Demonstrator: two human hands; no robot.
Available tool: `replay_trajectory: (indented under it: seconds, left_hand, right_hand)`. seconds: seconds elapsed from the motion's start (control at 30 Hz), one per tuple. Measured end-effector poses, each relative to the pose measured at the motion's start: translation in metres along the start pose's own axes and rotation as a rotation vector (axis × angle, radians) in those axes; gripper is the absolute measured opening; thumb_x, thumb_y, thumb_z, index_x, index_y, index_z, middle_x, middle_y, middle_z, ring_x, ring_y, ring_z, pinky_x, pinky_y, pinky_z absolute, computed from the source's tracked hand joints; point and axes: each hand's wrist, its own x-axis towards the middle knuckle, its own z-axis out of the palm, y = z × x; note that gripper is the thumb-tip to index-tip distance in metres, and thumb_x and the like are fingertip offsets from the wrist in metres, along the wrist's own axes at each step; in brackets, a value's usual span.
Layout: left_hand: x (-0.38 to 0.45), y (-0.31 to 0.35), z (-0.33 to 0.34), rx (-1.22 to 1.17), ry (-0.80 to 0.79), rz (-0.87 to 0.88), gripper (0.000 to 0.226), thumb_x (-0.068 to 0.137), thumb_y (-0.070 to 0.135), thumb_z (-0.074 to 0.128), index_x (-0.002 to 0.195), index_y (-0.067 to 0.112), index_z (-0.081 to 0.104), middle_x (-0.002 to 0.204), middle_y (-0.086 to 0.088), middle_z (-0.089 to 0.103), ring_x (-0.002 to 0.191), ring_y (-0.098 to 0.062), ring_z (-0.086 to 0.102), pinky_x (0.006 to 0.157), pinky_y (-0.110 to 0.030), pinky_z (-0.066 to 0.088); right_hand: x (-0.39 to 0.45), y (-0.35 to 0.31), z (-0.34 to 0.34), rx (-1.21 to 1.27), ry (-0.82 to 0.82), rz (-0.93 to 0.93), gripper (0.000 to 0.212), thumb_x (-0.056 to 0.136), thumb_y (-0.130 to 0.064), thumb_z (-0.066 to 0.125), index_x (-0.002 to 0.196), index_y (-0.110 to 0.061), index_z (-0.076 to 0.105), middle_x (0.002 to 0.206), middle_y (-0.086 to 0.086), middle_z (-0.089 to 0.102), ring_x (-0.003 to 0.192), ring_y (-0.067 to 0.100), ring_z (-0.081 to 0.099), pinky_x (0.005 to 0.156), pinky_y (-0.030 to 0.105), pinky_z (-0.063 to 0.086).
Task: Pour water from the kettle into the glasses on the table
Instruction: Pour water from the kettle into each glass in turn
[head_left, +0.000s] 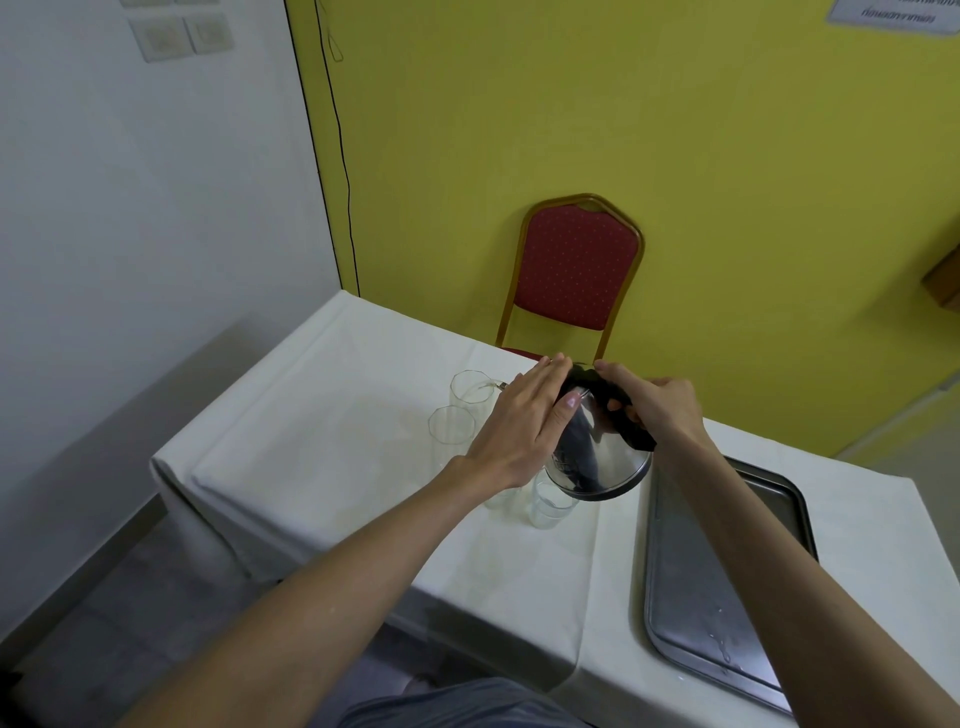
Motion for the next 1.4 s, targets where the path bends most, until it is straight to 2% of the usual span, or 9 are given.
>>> replay_trajectory:
  seconds: [0.17, 0.37, 0.5, 0.73, 0.97, 1.4]
  left_hand:
    - [0.001, 0.0014, 0.0001, -0.009, 0.001, -0.012, 0.062, 0.101, 0.046, 0.02, 0.153, 0.013, 0.02, 0.161, -0.002, 0.021, 0.149, -0.01, 0.01, 0.121, -0.036, 0.013]
    - [0.0023, 0.0016, 0.0005, -0.014, 0.005, -0.019, 0.061, 0.102, 0.045, 0.02, 0.153, 0.012, 0.02, 0.161, -0.001, 0.02, 0.149, -0.009, 0.009, 0.121, -0.033, 0.012]
    - [0.0023, 0.0034, 0.0013, -0.02, 0.007, -0.019, 0.061, 0.102, 0.045, 0.02, 0.153, 0.013, 0.021, 0.161, -0.001, 0.021, 0.149, -0.009, 0.009, 0.121, -0.032, 0.011]
    - [0.0041, 0.0026, 0.0015, -0.028, 0.013, -0.023, 0.059, 0.103, 0.043, 0.022, 0.153, 0.012, 0.021, 0.161, -0.001, 0.02, 0.149, -0.009, 0.008, 0.121, -0.032, 0.011]
    - [0.0059, 0.0026, 0.0017, -0.03, 0.019, -0.023, 0.06, 0.102, 0.045, 0.021, 0.154, 0.014, 0.02, 0.162, 0.0, 0.019, 0.149, -0.008, 0.007, 0.121, -0.033, 0.01]
    - [0.0073, 0.003, 0.0008, -0.011, 0.021, -0.019, 0.061, 0.102, 0.045, 0.02, 0.153, 0.013, 0.021, 0.161, -0.002, 0.021, 0.149, -0.009, 0.009, 0.121, -0.032, 0.011]
  right_hand:
    - [0.0003, -0.0007, -0.0011, 0.015, -0.015, -0.012, 0.068, 0.063, -0.059, 0.085, 0.082, 0.006, 0.076, 0.069, 0.014, 0.068, 0.062, 0.027, 0.062, 0.062, 0.038, 0.05]
    - [0.0004, -0.0014, -0.0012, 0.015, -0.017, -0.017, 0.061, 0.063, -0.061, 0.085, 0.071, -0.001, 0.074, 0.061, 0.009, 0.064, 0.059, 0.027, 0.059, 0.06, 0.036, 0.048]
    - [0.0009, -0.0016, -0.0016, 0.034, -0.03, -0.026, 0.064, 0.062, -0.062, 0.086, 0.07, 0.0, 0.074, 0.062, 0.012, 0.064, 0.06, 0.027, 0.057, 0.06, 0.038, 0.046]
    - [0.0009, -0.002, -0.0032, 0.013, -0.041, -0.051, 0.062, 0.062, -0.066, 0.084, 0.06, -0.005, 0.071, 0.047, 0.003, 0.056, 0.051, 0.024, 0.051, 0.055, 0.036, 0.042]
    - [0.0026, -0.0029, -0.0035, 0.028, -0.059, -0.062, 0.063, 0.063, -0.067, 0.083, 0.059, -0.006, 0.07, 0.053, 0.007, 0.056, 0.057, 0.025, 0.052, 0.062, 0.037, 0.043]
    - [0.0026, -0.0029, -0.0026, 0.037, -0.062, -0.058, 0.061, 0.063, -0.066, 0.083, 0.057, -0.007, 0.069, 0.052, 0.006, 0.057, 0.055, 0.025, 0.051, 0.057, 0.036, 0.043]
